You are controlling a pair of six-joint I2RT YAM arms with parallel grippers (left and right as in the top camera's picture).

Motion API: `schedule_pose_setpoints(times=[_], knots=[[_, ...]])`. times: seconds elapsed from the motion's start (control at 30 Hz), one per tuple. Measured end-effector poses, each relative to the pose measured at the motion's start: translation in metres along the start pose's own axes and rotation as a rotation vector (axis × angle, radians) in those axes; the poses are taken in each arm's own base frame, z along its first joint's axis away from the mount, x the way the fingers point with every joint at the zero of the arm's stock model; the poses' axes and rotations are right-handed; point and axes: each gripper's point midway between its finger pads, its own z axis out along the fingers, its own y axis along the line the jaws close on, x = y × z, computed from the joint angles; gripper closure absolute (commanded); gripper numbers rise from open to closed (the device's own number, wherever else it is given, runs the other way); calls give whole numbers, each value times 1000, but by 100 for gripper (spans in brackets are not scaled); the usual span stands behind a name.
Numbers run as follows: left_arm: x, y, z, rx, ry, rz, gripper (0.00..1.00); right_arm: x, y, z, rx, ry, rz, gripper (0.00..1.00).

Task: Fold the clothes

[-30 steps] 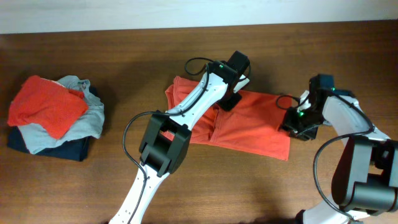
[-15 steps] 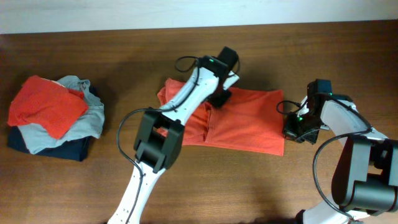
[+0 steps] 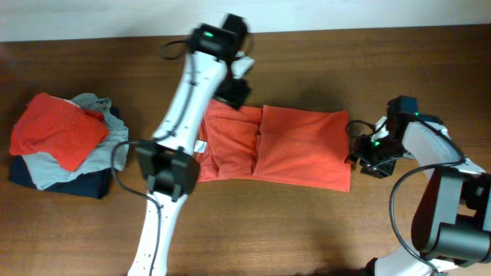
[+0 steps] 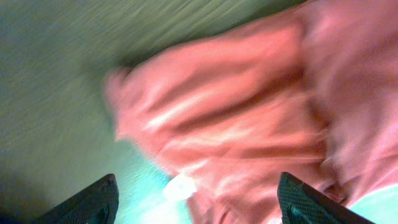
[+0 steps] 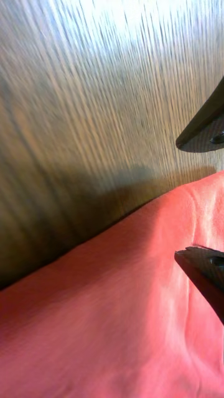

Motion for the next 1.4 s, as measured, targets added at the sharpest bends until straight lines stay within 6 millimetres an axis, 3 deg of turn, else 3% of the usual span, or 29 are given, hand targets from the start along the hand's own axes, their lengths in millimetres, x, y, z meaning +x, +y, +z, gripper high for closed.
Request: schedule_pose_setpoints(times=[0.13,0.23,0.33,0.43,0.47,0.67,0.87,1.03,1.27,1.4], knots=[[14,56,1,33,6,-136,22,-11,-3,-9,-21,-26,23,43],[38,93,0,103,25,-253,23,-9,-7,-10,-22,-15,39,42],[73,109,-3,156,87,-333,26,-8,-9,-11,-22,-10,47,42],[109,99,-2,208,177,-366,27,-8,-9,-11,-23,-12,45,41],[113,97,2,216,177,-368,27,-8,-9,-11,-23,-12,46,40],[95,85,49,279,21,-362,19,-8,-9,-11,-24,-11,41,38],[95,57,103,353,-18,-368,18,-7,-8,-11,-26,-7,39,38],[79,35,102,389,-88,-362,19,-7,-8,-11,-25,-6,40,38],[75,-7,102,436,-82,-343,24,-7,-8,-11,-25,-4,40,38],[76,-20,103,444,-75,-355,44,-7,-8,-11,-25,-4,40,38]])
